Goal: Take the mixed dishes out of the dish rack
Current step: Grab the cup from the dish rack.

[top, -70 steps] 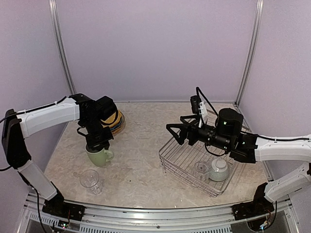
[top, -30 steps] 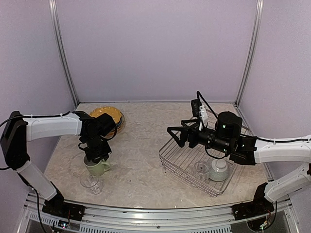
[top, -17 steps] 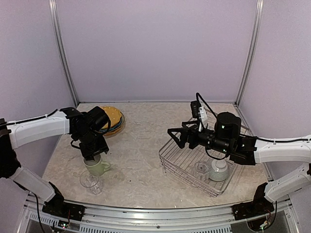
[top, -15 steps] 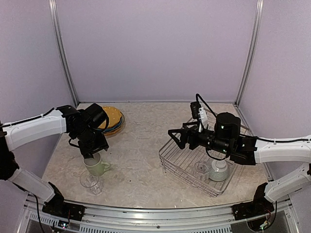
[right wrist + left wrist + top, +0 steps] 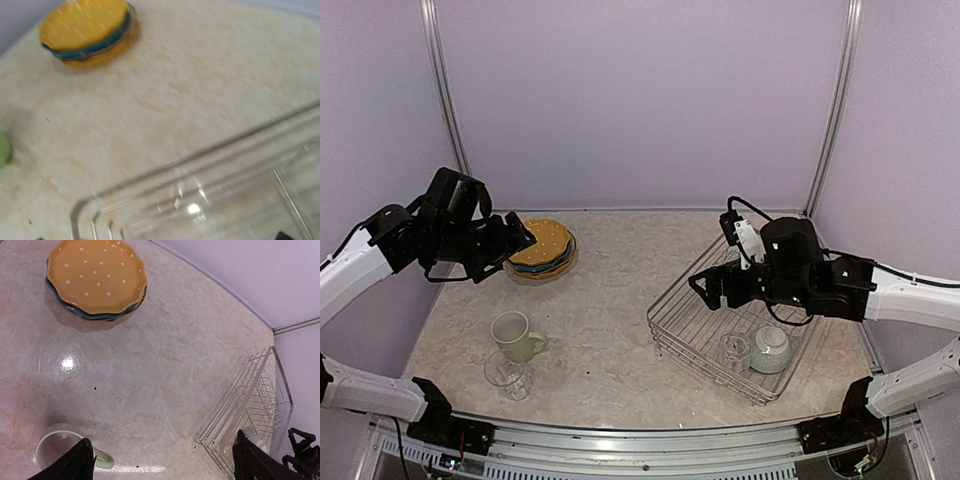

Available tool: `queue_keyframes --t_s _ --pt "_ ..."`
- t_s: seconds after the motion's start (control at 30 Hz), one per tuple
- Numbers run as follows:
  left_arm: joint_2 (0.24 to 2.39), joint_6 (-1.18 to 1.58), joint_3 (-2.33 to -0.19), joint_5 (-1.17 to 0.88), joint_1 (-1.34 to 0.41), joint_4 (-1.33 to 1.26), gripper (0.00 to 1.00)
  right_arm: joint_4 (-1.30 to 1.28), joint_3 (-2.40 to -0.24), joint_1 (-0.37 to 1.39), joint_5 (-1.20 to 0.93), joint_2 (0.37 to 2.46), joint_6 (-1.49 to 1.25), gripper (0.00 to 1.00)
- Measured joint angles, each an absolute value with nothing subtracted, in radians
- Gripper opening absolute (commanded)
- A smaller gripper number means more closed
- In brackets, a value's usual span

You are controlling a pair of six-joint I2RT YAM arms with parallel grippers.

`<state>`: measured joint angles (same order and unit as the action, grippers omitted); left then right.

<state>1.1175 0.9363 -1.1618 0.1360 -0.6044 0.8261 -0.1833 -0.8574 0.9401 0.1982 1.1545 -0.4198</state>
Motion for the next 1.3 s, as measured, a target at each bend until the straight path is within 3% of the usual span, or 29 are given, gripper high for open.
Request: queue_keyframes --t_s 0.5,1.07,1.3 --pt "1.127 0.754 -1.160 0.095 -0.601 0.727 0.93 -0.664 -0.936 0.940 0.126 1.196 -0.544 1.00" --pt "1.214 0.758 -1.159 0.033 -0.601 0.702 0.93 -0.762 -0.942 0.989 0.092 1.277 -0.569 0.91" --pt "1.216 0.762 -1.159 0.027 -0.601 0.702 0.93 -0.797 -0.942 1.018 0.121 1.322 -0.576 0.82"
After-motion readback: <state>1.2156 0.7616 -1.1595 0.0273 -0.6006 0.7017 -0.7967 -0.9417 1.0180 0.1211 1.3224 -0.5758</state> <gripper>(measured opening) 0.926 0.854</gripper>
